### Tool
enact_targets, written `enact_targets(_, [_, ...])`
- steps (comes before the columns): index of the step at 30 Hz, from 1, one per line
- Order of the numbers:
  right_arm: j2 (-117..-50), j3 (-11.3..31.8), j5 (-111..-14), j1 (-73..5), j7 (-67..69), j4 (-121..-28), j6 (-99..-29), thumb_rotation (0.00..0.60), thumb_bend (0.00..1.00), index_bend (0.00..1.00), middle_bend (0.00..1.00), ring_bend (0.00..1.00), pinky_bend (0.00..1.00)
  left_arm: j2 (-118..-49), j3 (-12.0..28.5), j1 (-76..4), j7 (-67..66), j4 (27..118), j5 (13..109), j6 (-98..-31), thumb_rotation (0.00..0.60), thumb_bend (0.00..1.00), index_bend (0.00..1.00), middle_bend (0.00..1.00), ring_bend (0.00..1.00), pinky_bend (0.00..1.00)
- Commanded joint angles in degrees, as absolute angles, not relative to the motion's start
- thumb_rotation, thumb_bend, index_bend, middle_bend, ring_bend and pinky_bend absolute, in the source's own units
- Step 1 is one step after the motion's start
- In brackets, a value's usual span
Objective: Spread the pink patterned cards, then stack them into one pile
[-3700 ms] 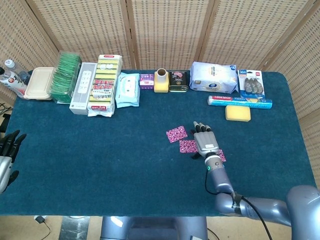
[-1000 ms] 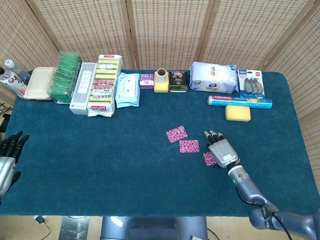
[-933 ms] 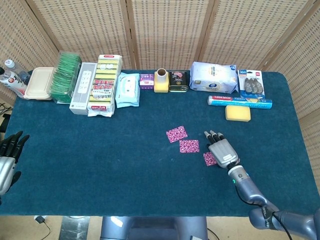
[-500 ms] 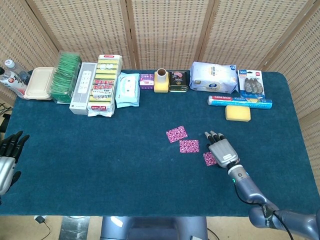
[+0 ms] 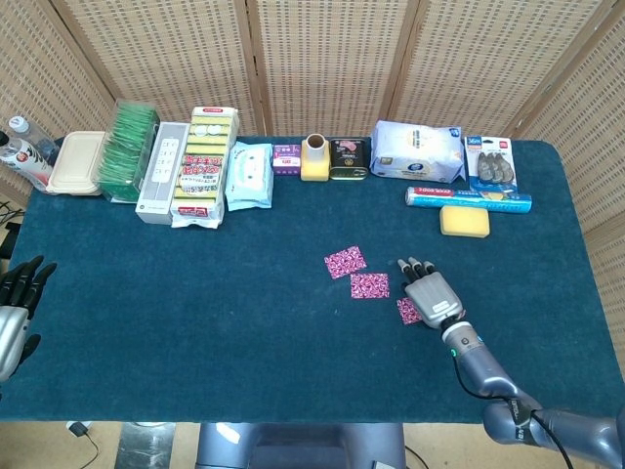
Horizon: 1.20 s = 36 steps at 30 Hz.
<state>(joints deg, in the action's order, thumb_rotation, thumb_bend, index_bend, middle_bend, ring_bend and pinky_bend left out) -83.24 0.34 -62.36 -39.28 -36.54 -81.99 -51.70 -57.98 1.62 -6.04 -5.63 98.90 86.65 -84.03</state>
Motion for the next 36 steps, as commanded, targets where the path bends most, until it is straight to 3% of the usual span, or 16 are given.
enact_targets(1, [-83.2,0.4,-62.3,-39.3,-36.5,-82.1,-51.7,0.600,0.16,0.41,0.03,0.00,0.15,-58.0,1.6,-6.0,-5.6,98.9,86.6,-84.0,0.600,0.09,0.00,0.00,0.00,0.08])
enact_targets(15, [-81.5,1.2,-61.2,-39.4,-36.9,-85.8,-52.1,0.600,0.18,0.44,0.03,0.00,0.15,-57.9,1.6,-6.1,-5.6,99.0,86.6,-83.9,0.600,0.09,0.00,0.00,0.00,0.08])
enact_targets(26, [-82.7,5.9,-47.9,-43.7,-43.6,-93.3,-53.5,0.600,0.23,0.46,0.03,0.00,0.15,-57.2,1.2,-5.8,-3.7,98.7,87.7,-84.4,0.600,0.09,0.00,0.00,0.00,0.08])
enact_targets(36, [-91.0,9.2,-32.4,-50.9,-52.6,-89.3,-57.3,0.600,0.26,0.47,0.03,0.00,0.18,-56.5,1.1,-5.8,-1.5,97.9,88.3,-84.5,0.600,0.09,0.00,0.00,0.00,0.08])
